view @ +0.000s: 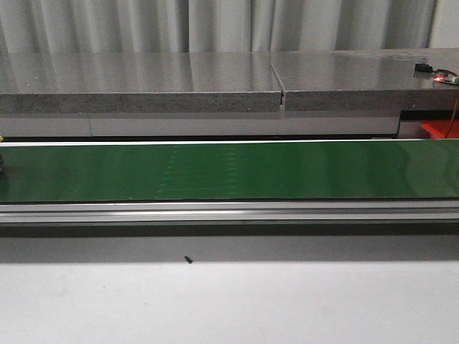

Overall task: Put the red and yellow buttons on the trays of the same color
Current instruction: 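Set the yellow button on the near end of the belt and release, then grasp a second yellow button from the cluster with the left gripper, then place the second yellow button on the belt's near end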

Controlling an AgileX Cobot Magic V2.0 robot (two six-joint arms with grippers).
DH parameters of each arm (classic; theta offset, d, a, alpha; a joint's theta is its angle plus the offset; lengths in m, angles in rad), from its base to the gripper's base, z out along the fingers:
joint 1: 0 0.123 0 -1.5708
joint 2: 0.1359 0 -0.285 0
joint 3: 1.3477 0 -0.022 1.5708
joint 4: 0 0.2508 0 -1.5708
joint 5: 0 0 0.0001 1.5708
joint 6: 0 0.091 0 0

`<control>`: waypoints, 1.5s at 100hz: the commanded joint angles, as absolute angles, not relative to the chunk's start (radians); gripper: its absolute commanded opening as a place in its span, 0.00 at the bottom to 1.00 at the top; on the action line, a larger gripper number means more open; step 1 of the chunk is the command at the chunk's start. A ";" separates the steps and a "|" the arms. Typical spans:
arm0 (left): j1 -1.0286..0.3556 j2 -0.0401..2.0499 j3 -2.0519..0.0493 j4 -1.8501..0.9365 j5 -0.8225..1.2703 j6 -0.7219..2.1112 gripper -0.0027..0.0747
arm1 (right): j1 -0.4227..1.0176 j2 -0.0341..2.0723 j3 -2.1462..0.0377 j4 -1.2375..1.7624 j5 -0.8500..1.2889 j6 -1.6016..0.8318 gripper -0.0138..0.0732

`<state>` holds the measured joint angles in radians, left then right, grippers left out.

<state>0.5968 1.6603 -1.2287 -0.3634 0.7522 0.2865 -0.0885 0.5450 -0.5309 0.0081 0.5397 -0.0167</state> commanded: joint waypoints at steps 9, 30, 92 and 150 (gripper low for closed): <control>0.597 1.707 -1.277 -0.331 0.662 0.263 0.74 | -0.087 0.547 -0.557 0.000 0.467 -0.020 0.08; 0.597 1.789 -1.312 -0.300 0.583 0.260 0.74 | -0.087 0.547 -0.557 0.000 0.467 -0.020 0.08; 0.580 1.905 -1.317 -0.304 0.311 0.264 0.37 | -0.087 0.547 -0.557 0.000 0.467 -0.020 0.08; 0.480 1.532 -0.995 -0.295 0.189 0.285 0.22 | -0.087 0.547 -0.557 0.000 0.467 -0.020 0.08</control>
<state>0.5026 1.6461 -1.0061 -0.2893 0.2563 0.2871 -0.0885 0.5450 -0.5309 0.0081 0.5397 -0.0167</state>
